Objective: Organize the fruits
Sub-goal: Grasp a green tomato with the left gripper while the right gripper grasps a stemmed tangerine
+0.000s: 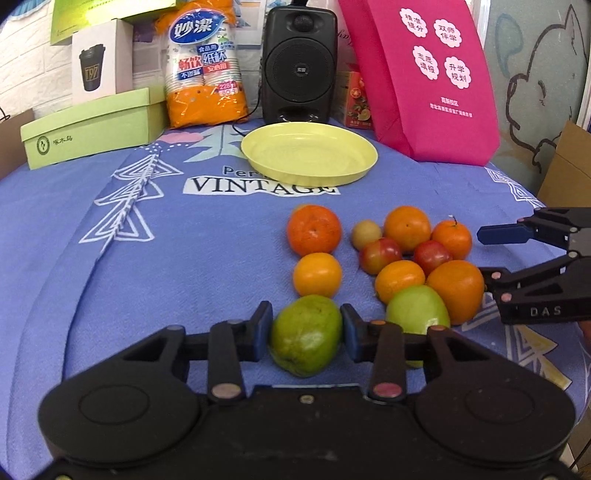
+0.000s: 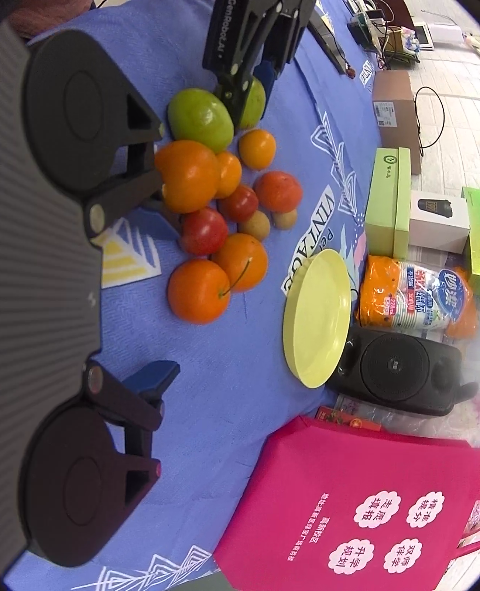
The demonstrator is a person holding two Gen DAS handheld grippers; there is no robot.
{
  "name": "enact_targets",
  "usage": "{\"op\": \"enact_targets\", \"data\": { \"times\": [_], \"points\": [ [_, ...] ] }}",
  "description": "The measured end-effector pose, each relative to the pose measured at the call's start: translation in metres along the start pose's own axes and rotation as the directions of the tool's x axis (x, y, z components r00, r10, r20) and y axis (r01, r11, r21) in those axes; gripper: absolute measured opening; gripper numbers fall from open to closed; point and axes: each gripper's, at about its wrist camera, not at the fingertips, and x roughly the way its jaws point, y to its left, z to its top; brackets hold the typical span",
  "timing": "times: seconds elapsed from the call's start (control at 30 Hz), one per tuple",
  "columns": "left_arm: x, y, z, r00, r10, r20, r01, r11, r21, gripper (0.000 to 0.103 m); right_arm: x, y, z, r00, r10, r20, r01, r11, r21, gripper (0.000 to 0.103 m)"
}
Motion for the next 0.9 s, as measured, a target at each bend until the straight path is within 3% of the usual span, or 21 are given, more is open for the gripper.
{"op": "enact_targets", "data": {
  "times": [0.07,0.13,0.6,0.7,0.9],
  "points": [
    [0.000,-0.001,0.003,1.000,0.008,-0.002,-0.008,1.000,-0.002,0.039,0.004,-0.002,0.003,1.000,0.006,-0.006,-0.006,1.000,0.009,0.047],
    [0.001,0.000,0.003,1.000,0.011,-0.005,-0.011,1.000,0.000,0.039,0.009,-0.006,0.005,1.000,0.023,-0.013,-0.023,0.999,0.035,0.044],
    [0.002,-0.020,0.014,0.999,0.039,-0.001,-0.038,0.999,0.020,0.039,0.030,-0.013,0.012,0.998,0.059,0.000,-0.058,0.991,0.123,0.045],
    [-0.009,-0.016,-0.002,0.999,0.036,0.006,-0.036,0.999,0.017,0.039,0.030,-0.010,0.013,0.998,0.055,0.004,-0.055,0.993,0.102,0.039],
    [-0.023,-0.011,-0.006,0.999,0.030,0.019,-0.030,1.000,0.008,0.039,0.016,-0.003,0.008,0.999,0.021,0.025,-0.024,0.995,0.096,0.038]
  ]
}}
